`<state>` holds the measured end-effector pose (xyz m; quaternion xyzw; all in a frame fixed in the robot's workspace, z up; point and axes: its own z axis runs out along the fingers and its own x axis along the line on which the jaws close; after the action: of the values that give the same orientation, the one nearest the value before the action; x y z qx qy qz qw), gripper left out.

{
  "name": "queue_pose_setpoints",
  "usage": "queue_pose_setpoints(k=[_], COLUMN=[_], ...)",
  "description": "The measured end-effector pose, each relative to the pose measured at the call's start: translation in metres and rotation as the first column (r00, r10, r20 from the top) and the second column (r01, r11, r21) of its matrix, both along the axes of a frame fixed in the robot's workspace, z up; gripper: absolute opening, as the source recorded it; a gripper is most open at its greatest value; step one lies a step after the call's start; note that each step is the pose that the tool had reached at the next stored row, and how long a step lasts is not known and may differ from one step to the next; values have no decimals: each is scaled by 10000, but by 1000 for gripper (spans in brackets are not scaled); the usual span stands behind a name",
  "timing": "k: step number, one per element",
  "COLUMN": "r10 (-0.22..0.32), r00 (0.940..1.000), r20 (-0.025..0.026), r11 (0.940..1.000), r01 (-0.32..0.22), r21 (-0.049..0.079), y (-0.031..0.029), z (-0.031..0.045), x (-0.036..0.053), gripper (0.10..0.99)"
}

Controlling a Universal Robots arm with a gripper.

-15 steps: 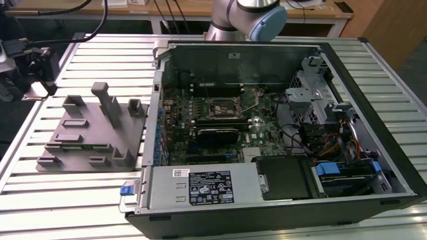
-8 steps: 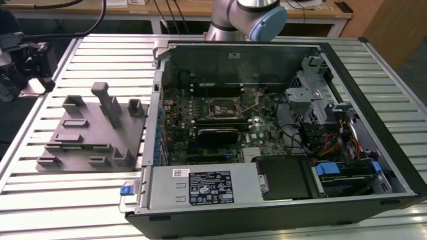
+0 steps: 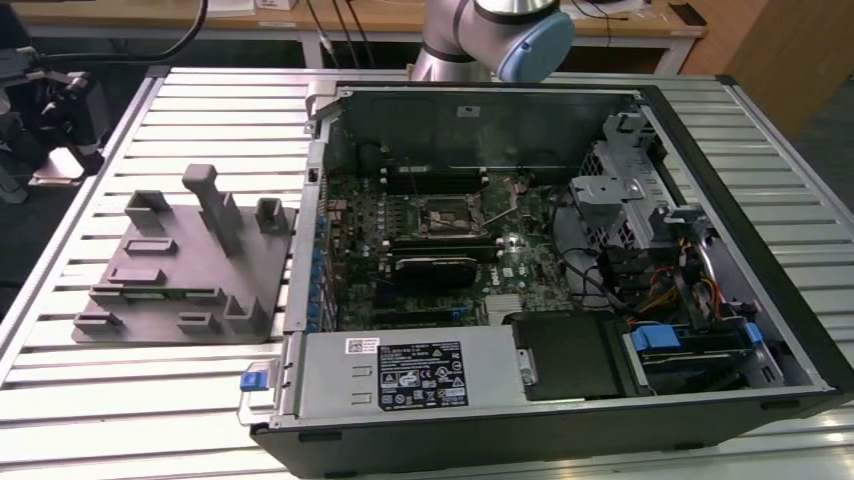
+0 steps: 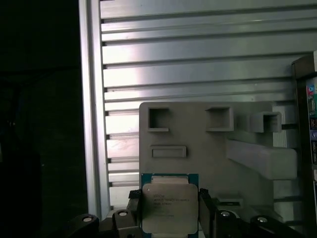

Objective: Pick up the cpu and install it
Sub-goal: 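Pick up the cpu and move it towards the insertion slot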

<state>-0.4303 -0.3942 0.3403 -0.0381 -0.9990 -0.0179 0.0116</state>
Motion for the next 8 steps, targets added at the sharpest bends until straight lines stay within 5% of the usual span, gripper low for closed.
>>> queue_pose_setpoints(k=[8], r10=[0], r00=[10000], r20=[-1], r11=[10000], r01=[0], r21=[0], y=[0], z=[147], x=[0], gripper=[541])
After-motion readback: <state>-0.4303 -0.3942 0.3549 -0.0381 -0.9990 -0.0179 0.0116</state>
